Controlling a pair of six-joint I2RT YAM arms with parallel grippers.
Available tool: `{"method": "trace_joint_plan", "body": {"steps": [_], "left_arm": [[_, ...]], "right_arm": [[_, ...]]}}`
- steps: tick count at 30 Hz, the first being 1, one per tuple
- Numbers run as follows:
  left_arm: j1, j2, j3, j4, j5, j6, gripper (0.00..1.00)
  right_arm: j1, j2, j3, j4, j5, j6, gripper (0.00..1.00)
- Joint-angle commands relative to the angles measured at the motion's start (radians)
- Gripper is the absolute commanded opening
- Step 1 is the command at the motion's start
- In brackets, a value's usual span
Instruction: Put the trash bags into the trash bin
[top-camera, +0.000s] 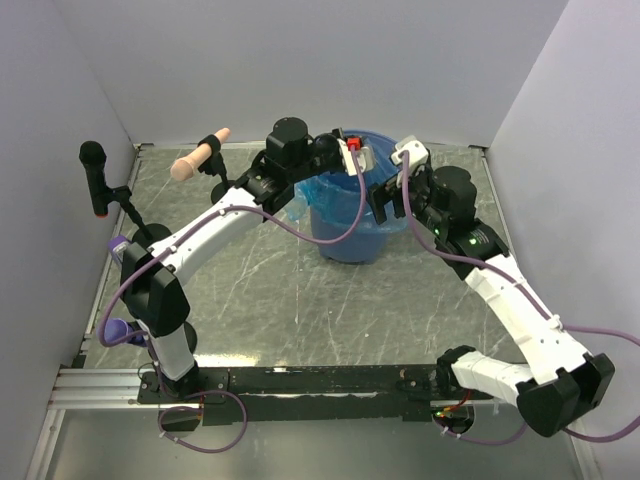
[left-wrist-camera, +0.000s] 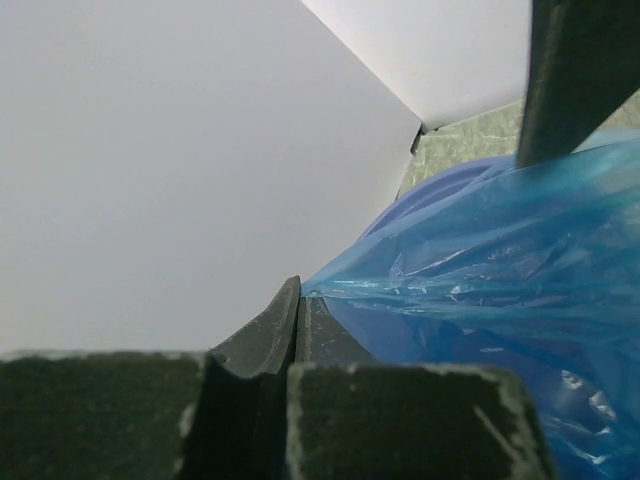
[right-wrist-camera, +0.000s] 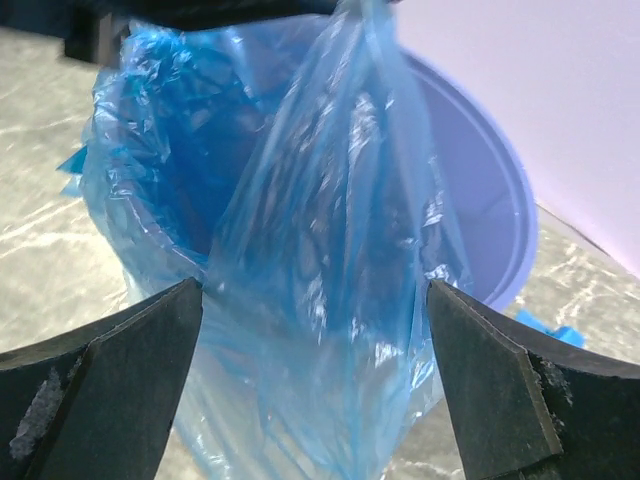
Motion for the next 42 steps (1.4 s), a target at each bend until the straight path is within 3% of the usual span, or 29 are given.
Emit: {"method": "trace_joint_plan", "body": {"steps": [1, 19, 42], "left_arm": [[-0.005, 0.003, 0.039, 0.034, -0.033, -0.065, 0.02], [-0.003, -0.048, -0.031, 0.028, -0.076, -0.144, 0.02], [-0.005, -0.081, -0.042, -0.006, -0.102, -0.252, 0.02]], "right_arm": [[0.006, 0.036, 0.078, 0.027, 0.094, 0.026, 0.99], [0.012, 0.031, 0.095, 0.019, -0.018, 0.091, 0.99], [0.118, 0.053, 0.064, 0.025, 0.019, 0.085, 0.99]]}}
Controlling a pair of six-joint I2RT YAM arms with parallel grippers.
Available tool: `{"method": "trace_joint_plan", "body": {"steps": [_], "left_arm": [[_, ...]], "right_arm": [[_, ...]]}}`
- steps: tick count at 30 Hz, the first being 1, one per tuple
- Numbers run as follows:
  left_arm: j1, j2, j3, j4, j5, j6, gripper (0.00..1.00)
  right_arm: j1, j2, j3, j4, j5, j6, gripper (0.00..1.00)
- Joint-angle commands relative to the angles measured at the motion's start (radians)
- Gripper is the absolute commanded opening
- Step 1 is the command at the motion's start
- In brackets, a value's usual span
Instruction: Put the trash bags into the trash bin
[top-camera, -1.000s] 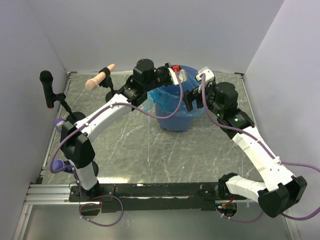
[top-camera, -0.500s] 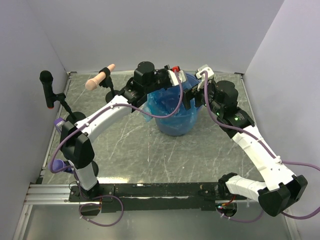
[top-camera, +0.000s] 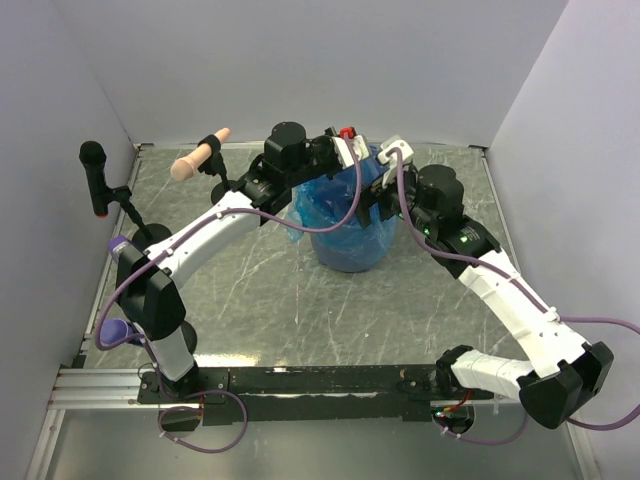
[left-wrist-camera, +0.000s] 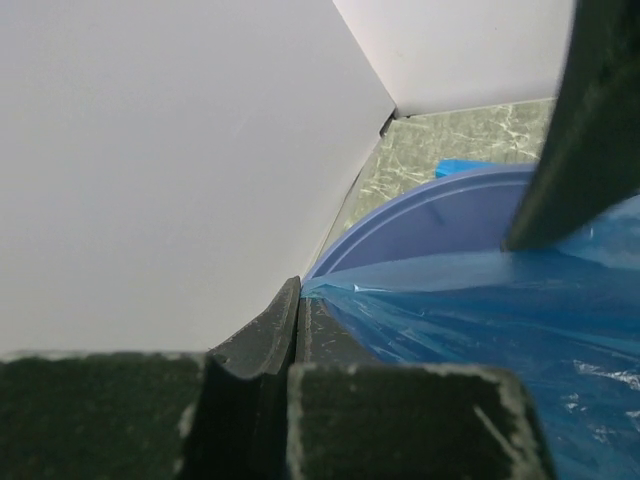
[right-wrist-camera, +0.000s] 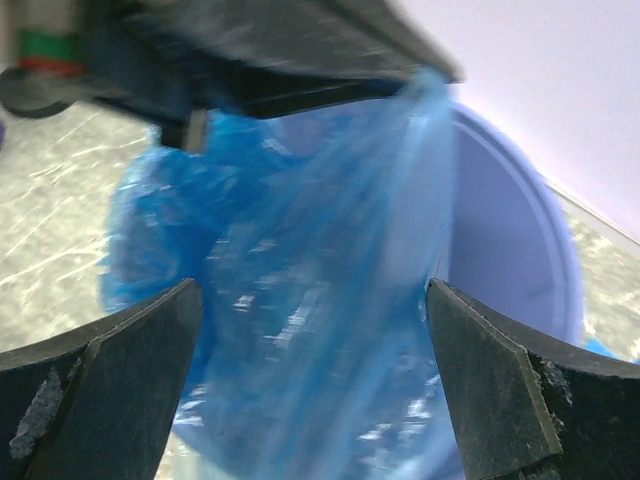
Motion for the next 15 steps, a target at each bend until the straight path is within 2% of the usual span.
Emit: {"method": "trace_joint_plan", "body": {"steps": [1, 10, 15], "left_arm": [[-0.005, -0.05, 0.004, 0.005, -0.029, -0.041, 0.02], [-0.003, -0.039, 0.029, 0.005, -0.072, -0.065, 0.02], [-0.003, -0.036, 0.023, 0.001, -0.08, -0.049, 0.03]], "right_arm": [[0.037, -0.004, -0.006, 0.031, 0.037, -0.005, 0.99], [0.037, -0.025, -0.063, 0.057, 0.183, -0.099, 0.99], [-0.043, -0.073, -0.088, 0.028, 0.191, -0.159, 0.99]]}}
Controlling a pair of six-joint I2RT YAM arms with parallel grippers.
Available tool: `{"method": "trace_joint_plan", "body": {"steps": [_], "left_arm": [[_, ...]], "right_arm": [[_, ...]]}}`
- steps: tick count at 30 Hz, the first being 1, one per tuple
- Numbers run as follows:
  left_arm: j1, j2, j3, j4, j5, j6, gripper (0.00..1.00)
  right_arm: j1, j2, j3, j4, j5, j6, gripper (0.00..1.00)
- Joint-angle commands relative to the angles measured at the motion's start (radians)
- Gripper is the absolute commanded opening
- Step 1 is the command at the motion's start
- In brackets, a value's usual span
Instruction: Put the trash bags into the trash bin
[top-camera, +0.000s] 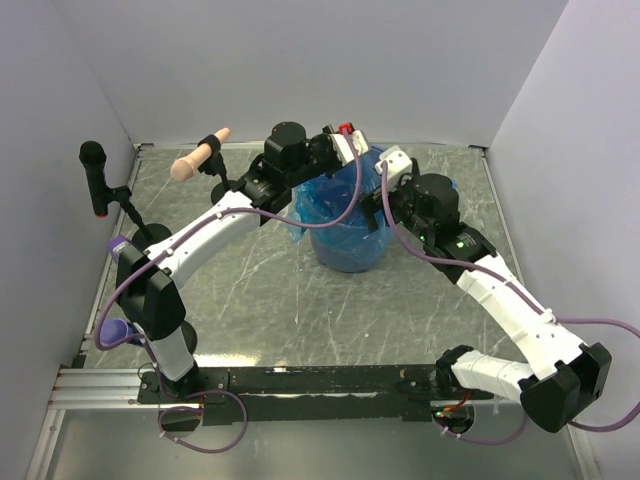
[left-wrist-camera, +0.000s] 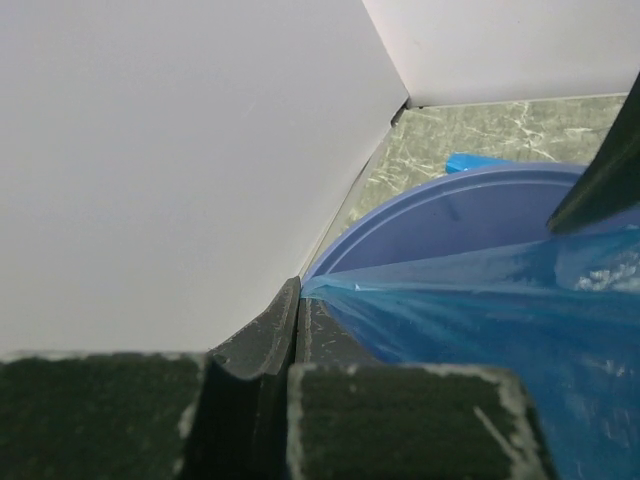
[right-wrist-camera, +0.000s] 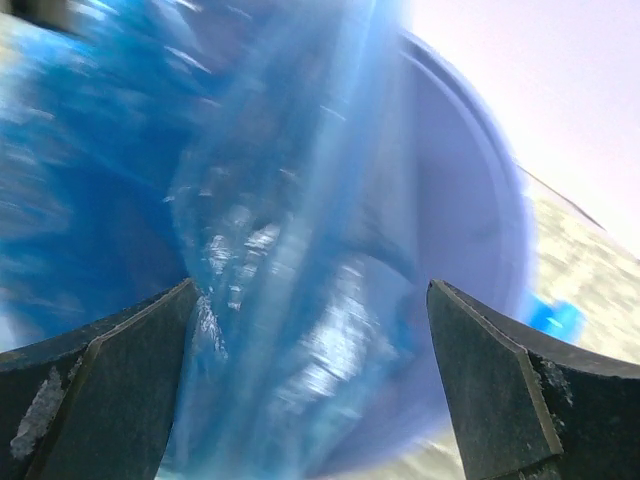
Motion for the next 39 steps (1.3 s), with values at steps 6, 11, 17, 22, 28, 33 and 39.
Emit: {"method": "trace_joint_plan", "body": {"steps": [6, 11, 17, 22, 28, 33, 39], "left_arm": [[-0.005, -0.007, 0.036, 0.013, -0.042, 0.019, 0.04], [-0.002, 0.027, 0.059, 0.001, -0.065, 0.052, 0.04], [0.009, 0.076, 0.104, -0.028, -0.107, 0.062, 0.04], [0.032, 0.143, 0.202, -0.08, -0.125, 0.002, 0.05], [0.054, 0.211, 0.311, -0.145, -0.132, -0.049, 0.07], [0.086, 0.263, 0.406, -0.221, -0.086, -0.148, 0.12], [0.152, 0.287, 0.449, -0.28, 0.048, -0.28, 0.12]], "right_arm": [[-0.204, -0.096, -0.007, -0.029, -0.02, -0.081, 0.95], [-0.26, -0.118, -0.045, -0.029, -0.083, -0.078, 0.88], [-0.314, -0.107, -0.077, -0.052, -0.191, -0.093, 0.7], [-0.397, -0.08, -0.074, -0.064, -0.334, -0.081, 0.43], [-0.5, -0.02, -0.011, -0.049, -0.559, -0.026, 0.37], [-0.573, 0.069, 0.032, 0.0, -0.815, 0.057, 0.31], [-0.595, 0.106, 0.004, 0.097, -0.897, 0.157, 0.12]]}}
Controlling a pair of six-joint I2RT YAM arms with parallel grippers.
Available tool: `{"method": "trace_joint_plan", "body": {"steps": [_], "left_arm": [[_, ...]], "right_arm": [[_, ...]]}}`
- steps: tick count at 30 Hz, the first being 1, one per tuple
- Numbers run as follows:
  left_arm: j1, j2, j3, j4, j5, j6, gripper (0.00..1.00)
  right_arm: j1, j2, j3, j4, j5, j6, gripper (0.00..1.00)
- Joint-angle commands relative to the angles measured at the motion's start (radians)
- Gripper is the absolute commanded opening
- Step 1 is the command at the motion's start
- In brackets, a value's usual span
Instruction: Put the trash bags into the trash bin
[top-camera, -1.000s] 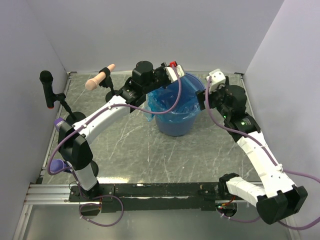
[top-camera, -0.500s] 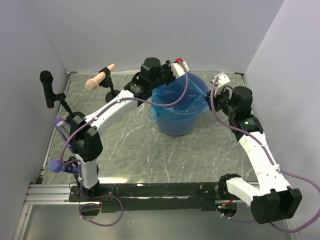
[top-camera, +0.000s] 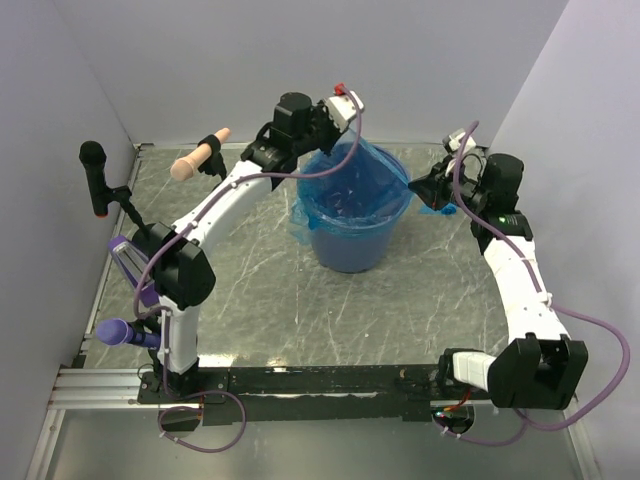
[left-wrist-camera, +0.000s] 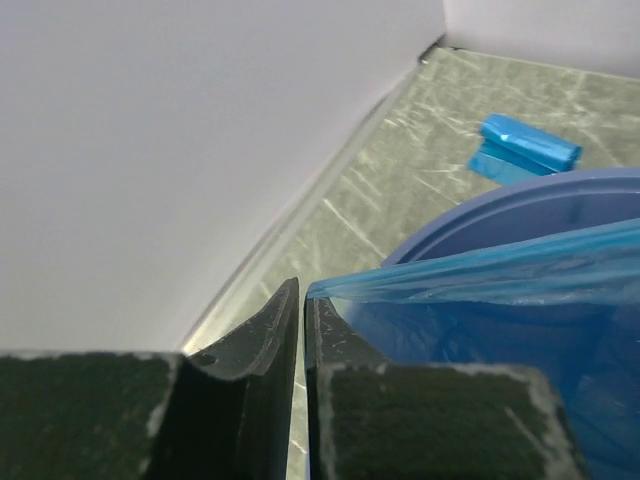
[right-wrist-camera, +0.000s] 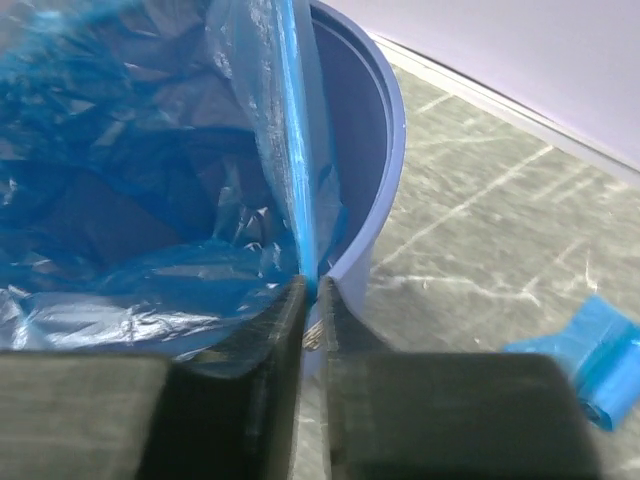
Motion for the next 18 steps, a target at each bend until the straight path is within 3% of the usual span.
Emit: {"method": "trace_joint_plan", "body": {"steps": [1, 2, 12, 18], "left_arm": [[0.062, 0.021, 0.066, -0.036, 0.126, -0.141, 0.12], [0.072, 0.022, 0.065, -0.034, 0.146, -0.163, 0.11], [0.139, 0.074, 0.092, 0.054, 0.454, -0.419, 0.1], [0.137, 0.085, 0.089, 0.12, 0.465, -0.481, 0.1]], "right_arm": [[-0.019, 0.023, -0.001, 0.065, -0.119, 0.103, 0.06], [-0.022, 0.026, -0.004, 0.071, -0.104, 0.113, 0.0], [-0.047, 0.069, 0.038, 0.093, -0.047, 0.15, 0.0], [-0.036, 0.064, 0.088, 0.079, -0.07, 0.124, 0.0]]}}
